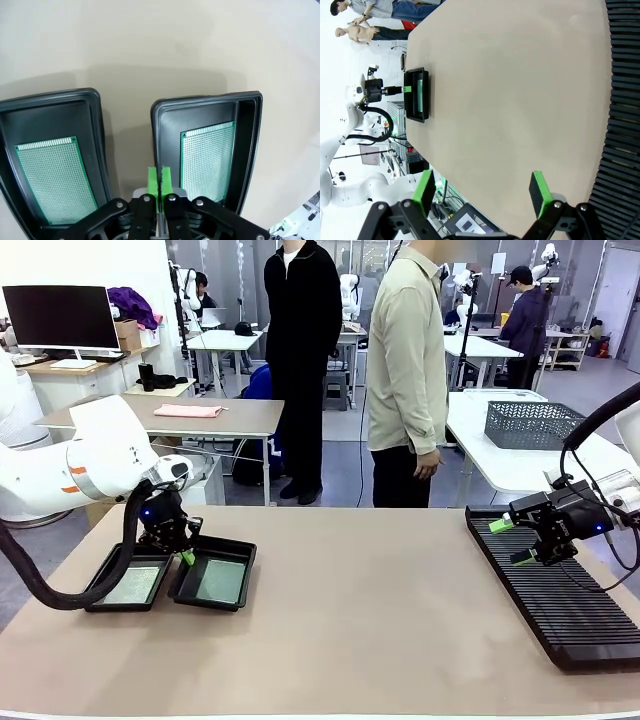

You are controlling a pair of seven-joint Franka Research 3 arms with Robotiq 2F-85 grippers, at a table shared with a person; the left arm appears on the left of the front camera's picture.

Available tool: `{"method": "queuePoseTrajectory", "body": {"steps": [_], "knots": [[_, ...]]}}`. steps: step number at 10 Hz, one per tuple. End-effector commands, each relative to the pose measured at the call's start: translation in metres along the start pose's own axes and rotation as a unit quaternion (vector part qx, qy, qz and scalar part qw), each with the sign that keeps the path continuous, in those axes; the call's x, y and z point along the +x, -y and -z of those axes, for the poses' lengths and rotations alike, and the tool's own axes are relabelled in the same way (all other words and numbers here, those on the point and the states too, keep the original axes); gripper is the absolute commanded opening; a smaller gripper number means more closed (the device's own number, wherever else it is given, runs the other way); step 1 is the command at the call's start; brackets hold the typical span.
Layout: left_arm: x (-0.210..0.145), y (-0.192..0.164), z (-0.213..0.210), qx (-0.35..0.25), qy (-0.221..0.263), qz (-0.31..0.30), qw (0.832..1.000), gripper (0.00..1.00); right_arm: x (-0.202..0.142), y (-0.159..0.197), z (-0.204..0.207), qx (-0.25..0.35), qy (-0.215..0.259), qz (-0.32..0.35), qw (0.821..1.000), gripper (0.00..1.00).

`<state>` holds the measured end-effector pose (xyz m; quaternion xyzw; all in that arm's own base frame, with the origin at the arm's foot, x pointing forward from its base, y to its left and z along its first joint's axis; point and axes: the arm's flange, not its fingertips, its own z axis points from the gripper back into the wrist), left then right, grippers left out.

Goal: Inspect and transfer BCBs to ESD trays.
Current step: Pick up the ESD tray and place it on the left side of the table.

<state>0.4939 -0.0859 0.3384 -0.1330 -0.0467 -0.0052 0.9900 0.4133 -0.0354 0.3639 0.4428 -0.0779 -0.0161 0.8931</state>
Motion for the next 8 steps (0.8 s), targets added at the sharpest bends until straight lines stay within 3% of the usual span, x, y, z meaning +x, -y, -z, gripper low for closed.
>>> {"method": "queuePoseTrajectory", "body": {"steps": [1, 8], "knots": [[0.009, -0.004, 0.000, 0.010, -0.011, -0.003, 1.000, 0.03, 0.000, -0.002, 0.000, -0.006, 0.007, 0.009, 1.000, 1.00], [0.018, 0.003, 0.024, 0.049, -0.026, -0.021, 0.998, 0.03, 0.000, -0.002, 0.000, -0.006, 0.007, 0.009, 1.000, 1.00]]}}
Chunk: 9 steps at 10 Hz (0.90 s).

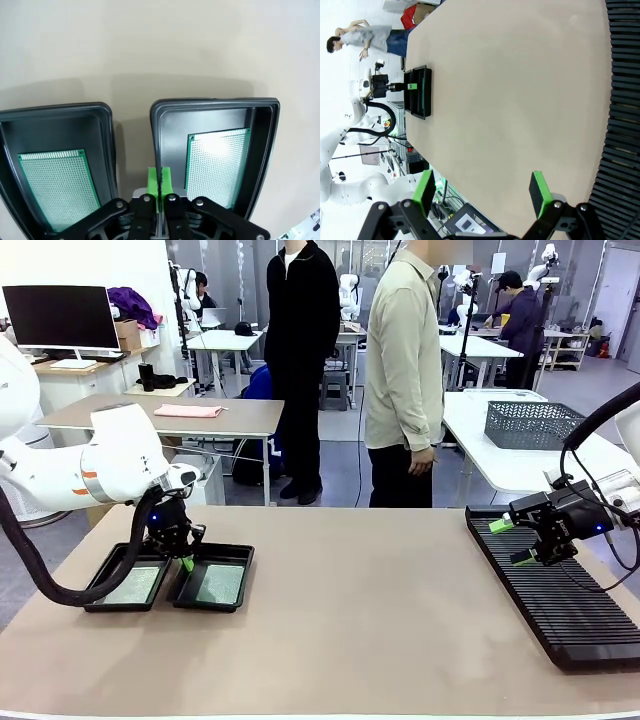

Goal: Inspect and transfer BCBs to ESD trays.
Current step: Pick up the ESD tray and place it on the left side of the table.

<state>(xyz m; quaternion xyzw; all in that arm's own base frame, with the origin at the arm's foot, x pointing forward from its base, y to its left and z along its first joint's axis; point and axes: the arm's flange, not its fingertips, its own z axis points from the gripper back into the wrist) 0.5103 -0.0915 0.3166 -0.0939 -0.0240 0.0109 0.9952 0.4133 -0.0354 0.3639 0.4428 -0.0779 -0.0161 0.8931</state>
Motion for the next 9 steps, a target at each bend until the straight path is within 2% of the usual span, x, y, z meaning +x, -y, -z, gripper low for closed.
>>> {"method": "queuePoseTrajectory", "body": {"steps": [1, 2, 3, 7, 8, 9], "knots": [[0.0037, 0.0047, 0.0005, 0.016, -0.007, -0.003, 1.000, 0.03, 0.0001, -0.0019, 0.0004, -0.006, 0.007, 0.009, 1.000, 1.00], [0.0037, 0.0077, -0.0006, 0.036, -0.011, -0.011, 0.999, 0.03, 0.0001, -0.0019, 0.0004, -0.006, 0.007, 0.009, 1.000, 1.00], [0.0001, 0.0005, 0.0014, 0.004, -0.001, 0.000, 1.000, 0.03, 0.0001, -0.0019, 0.0004, -0.006, 0.007, 0.009, 1.000, 1.00], [-0.0002, 0.0017, 0.0016, 0.013, -0.002, -0.002, 1.000, 0.03, 0.0001, -0.0019, 0.0004, -0.006, 0.007, 0.009, 1.000, 1.00], [0.0011, 0.0073, 0.0011, 0.007, -0.003, 0.003, 1.000, 0.05, 0.0001, -0.0019, 0.0004, -0.006, 0.007, 0.009, 1.000, 1.00], [0.0013, 0.0102, -0.0004, 0.025, -0.005, -0.005, 1.000, 0.08, 0.0001, -0.0019, 0.0004, -0.006, 0.007, 0.009, 1.000, 1.00]]}}
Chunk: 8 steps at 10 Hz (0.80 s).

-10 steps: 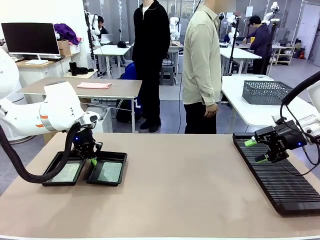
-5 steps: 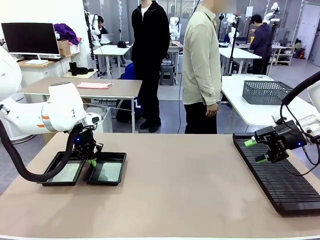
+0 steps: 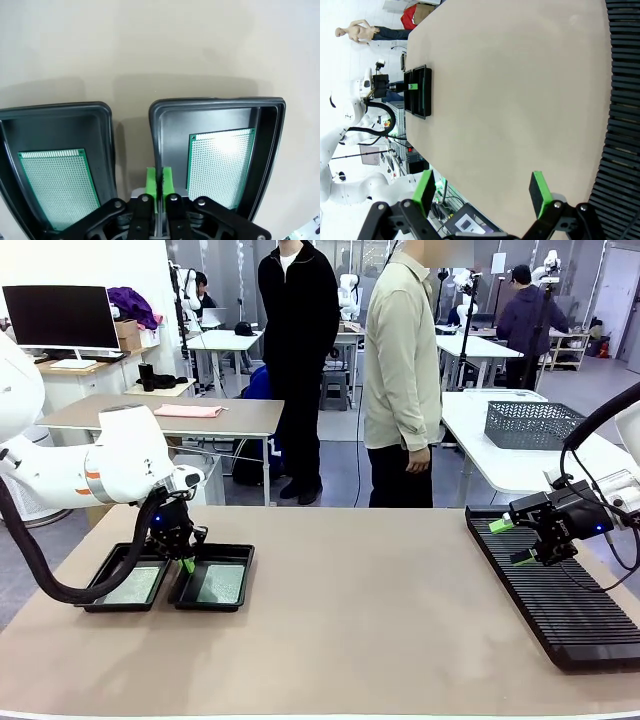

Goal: Inspect and transfer BCBs to ESD trays.
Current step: Pick up the ESD tray and place it on the left side of the table.

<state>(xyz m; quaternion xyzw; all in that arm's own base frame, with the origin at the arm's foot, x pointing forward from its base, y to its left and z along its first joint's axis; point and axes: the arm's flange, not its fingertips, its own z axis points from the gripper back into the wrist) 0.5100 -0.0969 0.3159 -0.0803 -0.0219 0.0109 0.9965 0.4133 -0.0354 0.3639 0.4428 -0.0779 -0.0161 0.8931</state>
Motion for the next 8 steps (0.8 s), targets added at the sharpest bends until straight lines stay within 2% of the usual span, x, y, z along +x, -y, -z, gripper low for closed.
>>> {"method": "queuePoseTrajectory", "body": {"steps": [1, 5, 8], "knots": [[0.0010, 0.0077, -0.0037, 0.014, -0.003, -0.007, 1.000, 0.10, 0.0001, -0.0019, 0.0004, -0.006, 0.007, 0.009, 1.000, 1.00], [0.0010, 0.0120, -0.0056, 0.055, -0.008, -0.029, 0.998, 0.30, 0.0001, -0.0019, 0.0004, -0.006, 0.007, 0.009, 1.000, 1.00], [0.0031, 0.0165, -0.0077, 0.057, -0.005, -0.021, 0.998, 0.45, 0.0001, -0.0019, 0.0004, -0.006, 0.007, 0.009, 1.000, 1.00]]}}
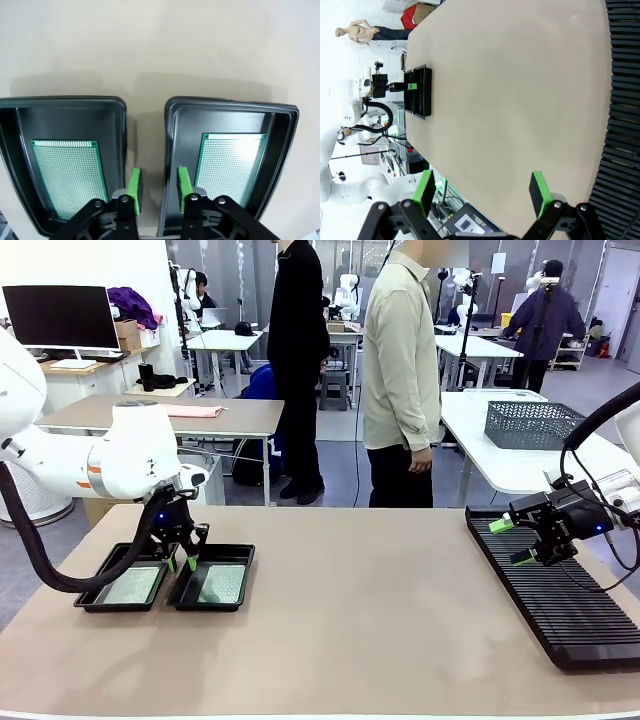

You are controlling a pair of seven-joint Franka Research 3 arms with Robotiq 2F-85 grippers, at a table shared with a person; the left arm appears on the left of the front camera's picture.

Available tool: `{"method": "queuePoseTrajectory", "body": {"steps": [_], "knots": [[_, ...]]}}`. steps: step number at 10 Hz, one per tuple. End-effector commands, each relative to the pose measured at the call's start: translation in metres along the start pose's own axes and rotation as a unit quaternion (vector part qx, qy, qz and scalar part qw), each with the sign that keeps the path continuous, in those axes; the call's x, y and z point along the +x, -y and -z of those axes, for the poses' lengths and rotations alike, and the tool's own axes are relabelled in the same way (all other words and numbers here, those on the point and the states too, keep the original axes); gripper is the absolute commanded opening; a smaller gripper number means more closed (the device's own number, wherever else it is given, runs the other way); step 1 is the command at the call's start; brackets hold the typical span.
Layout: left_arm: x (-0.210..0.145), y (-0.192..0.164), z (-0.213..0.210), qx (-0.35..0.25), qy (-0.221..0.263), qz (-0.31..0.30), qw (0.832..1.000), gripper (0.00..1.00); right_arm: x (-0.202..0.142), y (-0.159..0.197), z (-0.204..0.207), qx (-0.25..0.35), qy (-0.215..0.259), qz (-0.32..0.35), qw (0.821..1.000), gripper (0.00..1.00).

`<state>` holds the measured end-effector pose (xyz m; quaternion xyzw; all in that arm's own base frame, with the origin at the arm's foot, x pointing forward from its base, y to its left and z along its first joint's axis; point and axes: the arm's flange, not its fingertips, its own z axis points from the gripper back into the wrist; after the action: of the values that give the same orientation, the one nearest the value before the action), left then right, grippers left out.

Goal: Inspect and transfer BCBs to ESD trays.
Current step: Pick up the ESD tray and place it on the left side of the table.

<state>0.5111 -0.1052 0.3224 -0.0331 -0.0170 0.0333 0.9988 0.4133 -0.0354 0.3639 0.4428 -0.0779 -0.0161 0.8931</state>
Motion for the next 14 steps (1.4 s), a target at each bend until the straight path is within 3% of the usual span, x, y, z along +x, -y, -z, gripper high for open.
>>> {"method": "queuePoseTrajectory", "body": {"steps": [1, 11, 12, 14], "knots": [[0.002, 0.010, -0.005, 0.002, 0.003, 0.011, 1.000, 0.48, 0.000, -0.002, 0.000, -0.006, 0.007, 0.009, 1.000, 1.00], [-0.017, 0.019, -0.076, 0.008, -0.002, 0.039, 0.999, 0.48, 0.000, -0.002, 0.000, -0.006, 0.007, 0.009, 1.000, 1.00], [-0.016, 0.019, -0.078, 0.009, -0.005, 0.039, 0.999, 1.00, 0.000, -0.002, 0.000, -0.006, 0.007, 0.009, 1.000, 1.00], [-0.016, 0.019, -0.084, 0.010, -0.004, 0.039, 0.999, 1.00, 0.000, -0.002, 0.000, -0.006, 0.007, 0.009, 1.000, 1.00]]}}
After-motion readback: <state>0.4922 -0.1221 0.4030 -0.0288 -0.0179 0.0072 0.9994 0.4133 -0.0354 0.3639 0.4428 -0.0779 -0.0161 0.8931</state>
